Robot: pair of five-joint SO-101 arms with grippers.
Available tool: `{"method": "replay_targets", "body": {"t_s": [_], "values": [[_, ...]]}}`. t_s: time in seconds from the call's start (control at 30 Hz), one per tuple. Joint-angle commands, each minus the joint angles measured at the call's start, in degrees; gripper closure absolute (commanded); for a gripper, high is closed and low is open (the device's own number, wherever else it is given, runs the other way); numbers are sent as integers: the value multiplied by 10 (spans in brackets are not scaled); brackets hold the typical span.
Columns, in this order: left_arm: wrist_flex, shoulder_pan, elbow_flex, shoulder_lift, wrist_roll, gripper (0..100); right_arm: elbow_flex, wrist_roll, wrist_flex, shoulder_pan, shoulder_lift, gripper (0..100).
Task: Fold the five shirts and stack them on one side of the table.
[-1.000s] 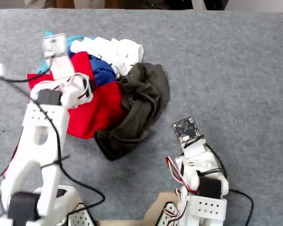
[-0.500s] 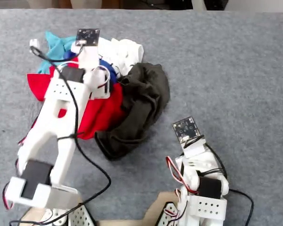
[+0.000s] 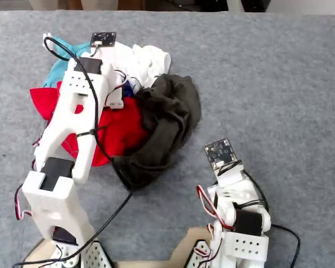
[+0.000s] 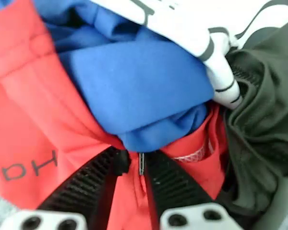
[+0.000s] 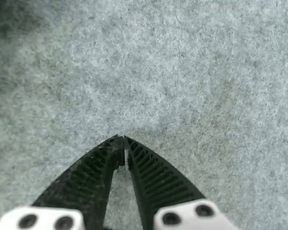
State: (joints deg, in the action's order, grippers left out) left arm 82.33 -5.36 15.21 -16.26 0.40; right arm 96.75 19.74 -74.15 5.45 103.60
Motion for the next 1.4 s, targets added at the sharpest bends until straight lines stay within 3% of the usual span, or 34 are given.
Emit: {"method": "replay_targets", "body": {"t_s": [0.0,0.2,0.4,0.53,0.9,1.07,1.23,1.37], "values": [[10,17,41,12,-13,981,1,-2,-2,-7,34,993],[55,3,42,87,-76,977,1,-2,-2,-7,34,993],[110,1,41,215,-80,793,1,-2,-2,-7,34,993],[129,-3,5,299,-80,771,1,-2,-2,-7,34,993],[127,-3,-208,522,-81,767,1,-2,-2,-7,34,993],[138,-3,-378,680,-98,767,1,-2,-2,-7,34,993],[62,4,-578,829,-144,767,1,-2,-2,-7,34,993],[17,34,-656,909,-169,767,1,-2,-2,-7,34,993]]}}
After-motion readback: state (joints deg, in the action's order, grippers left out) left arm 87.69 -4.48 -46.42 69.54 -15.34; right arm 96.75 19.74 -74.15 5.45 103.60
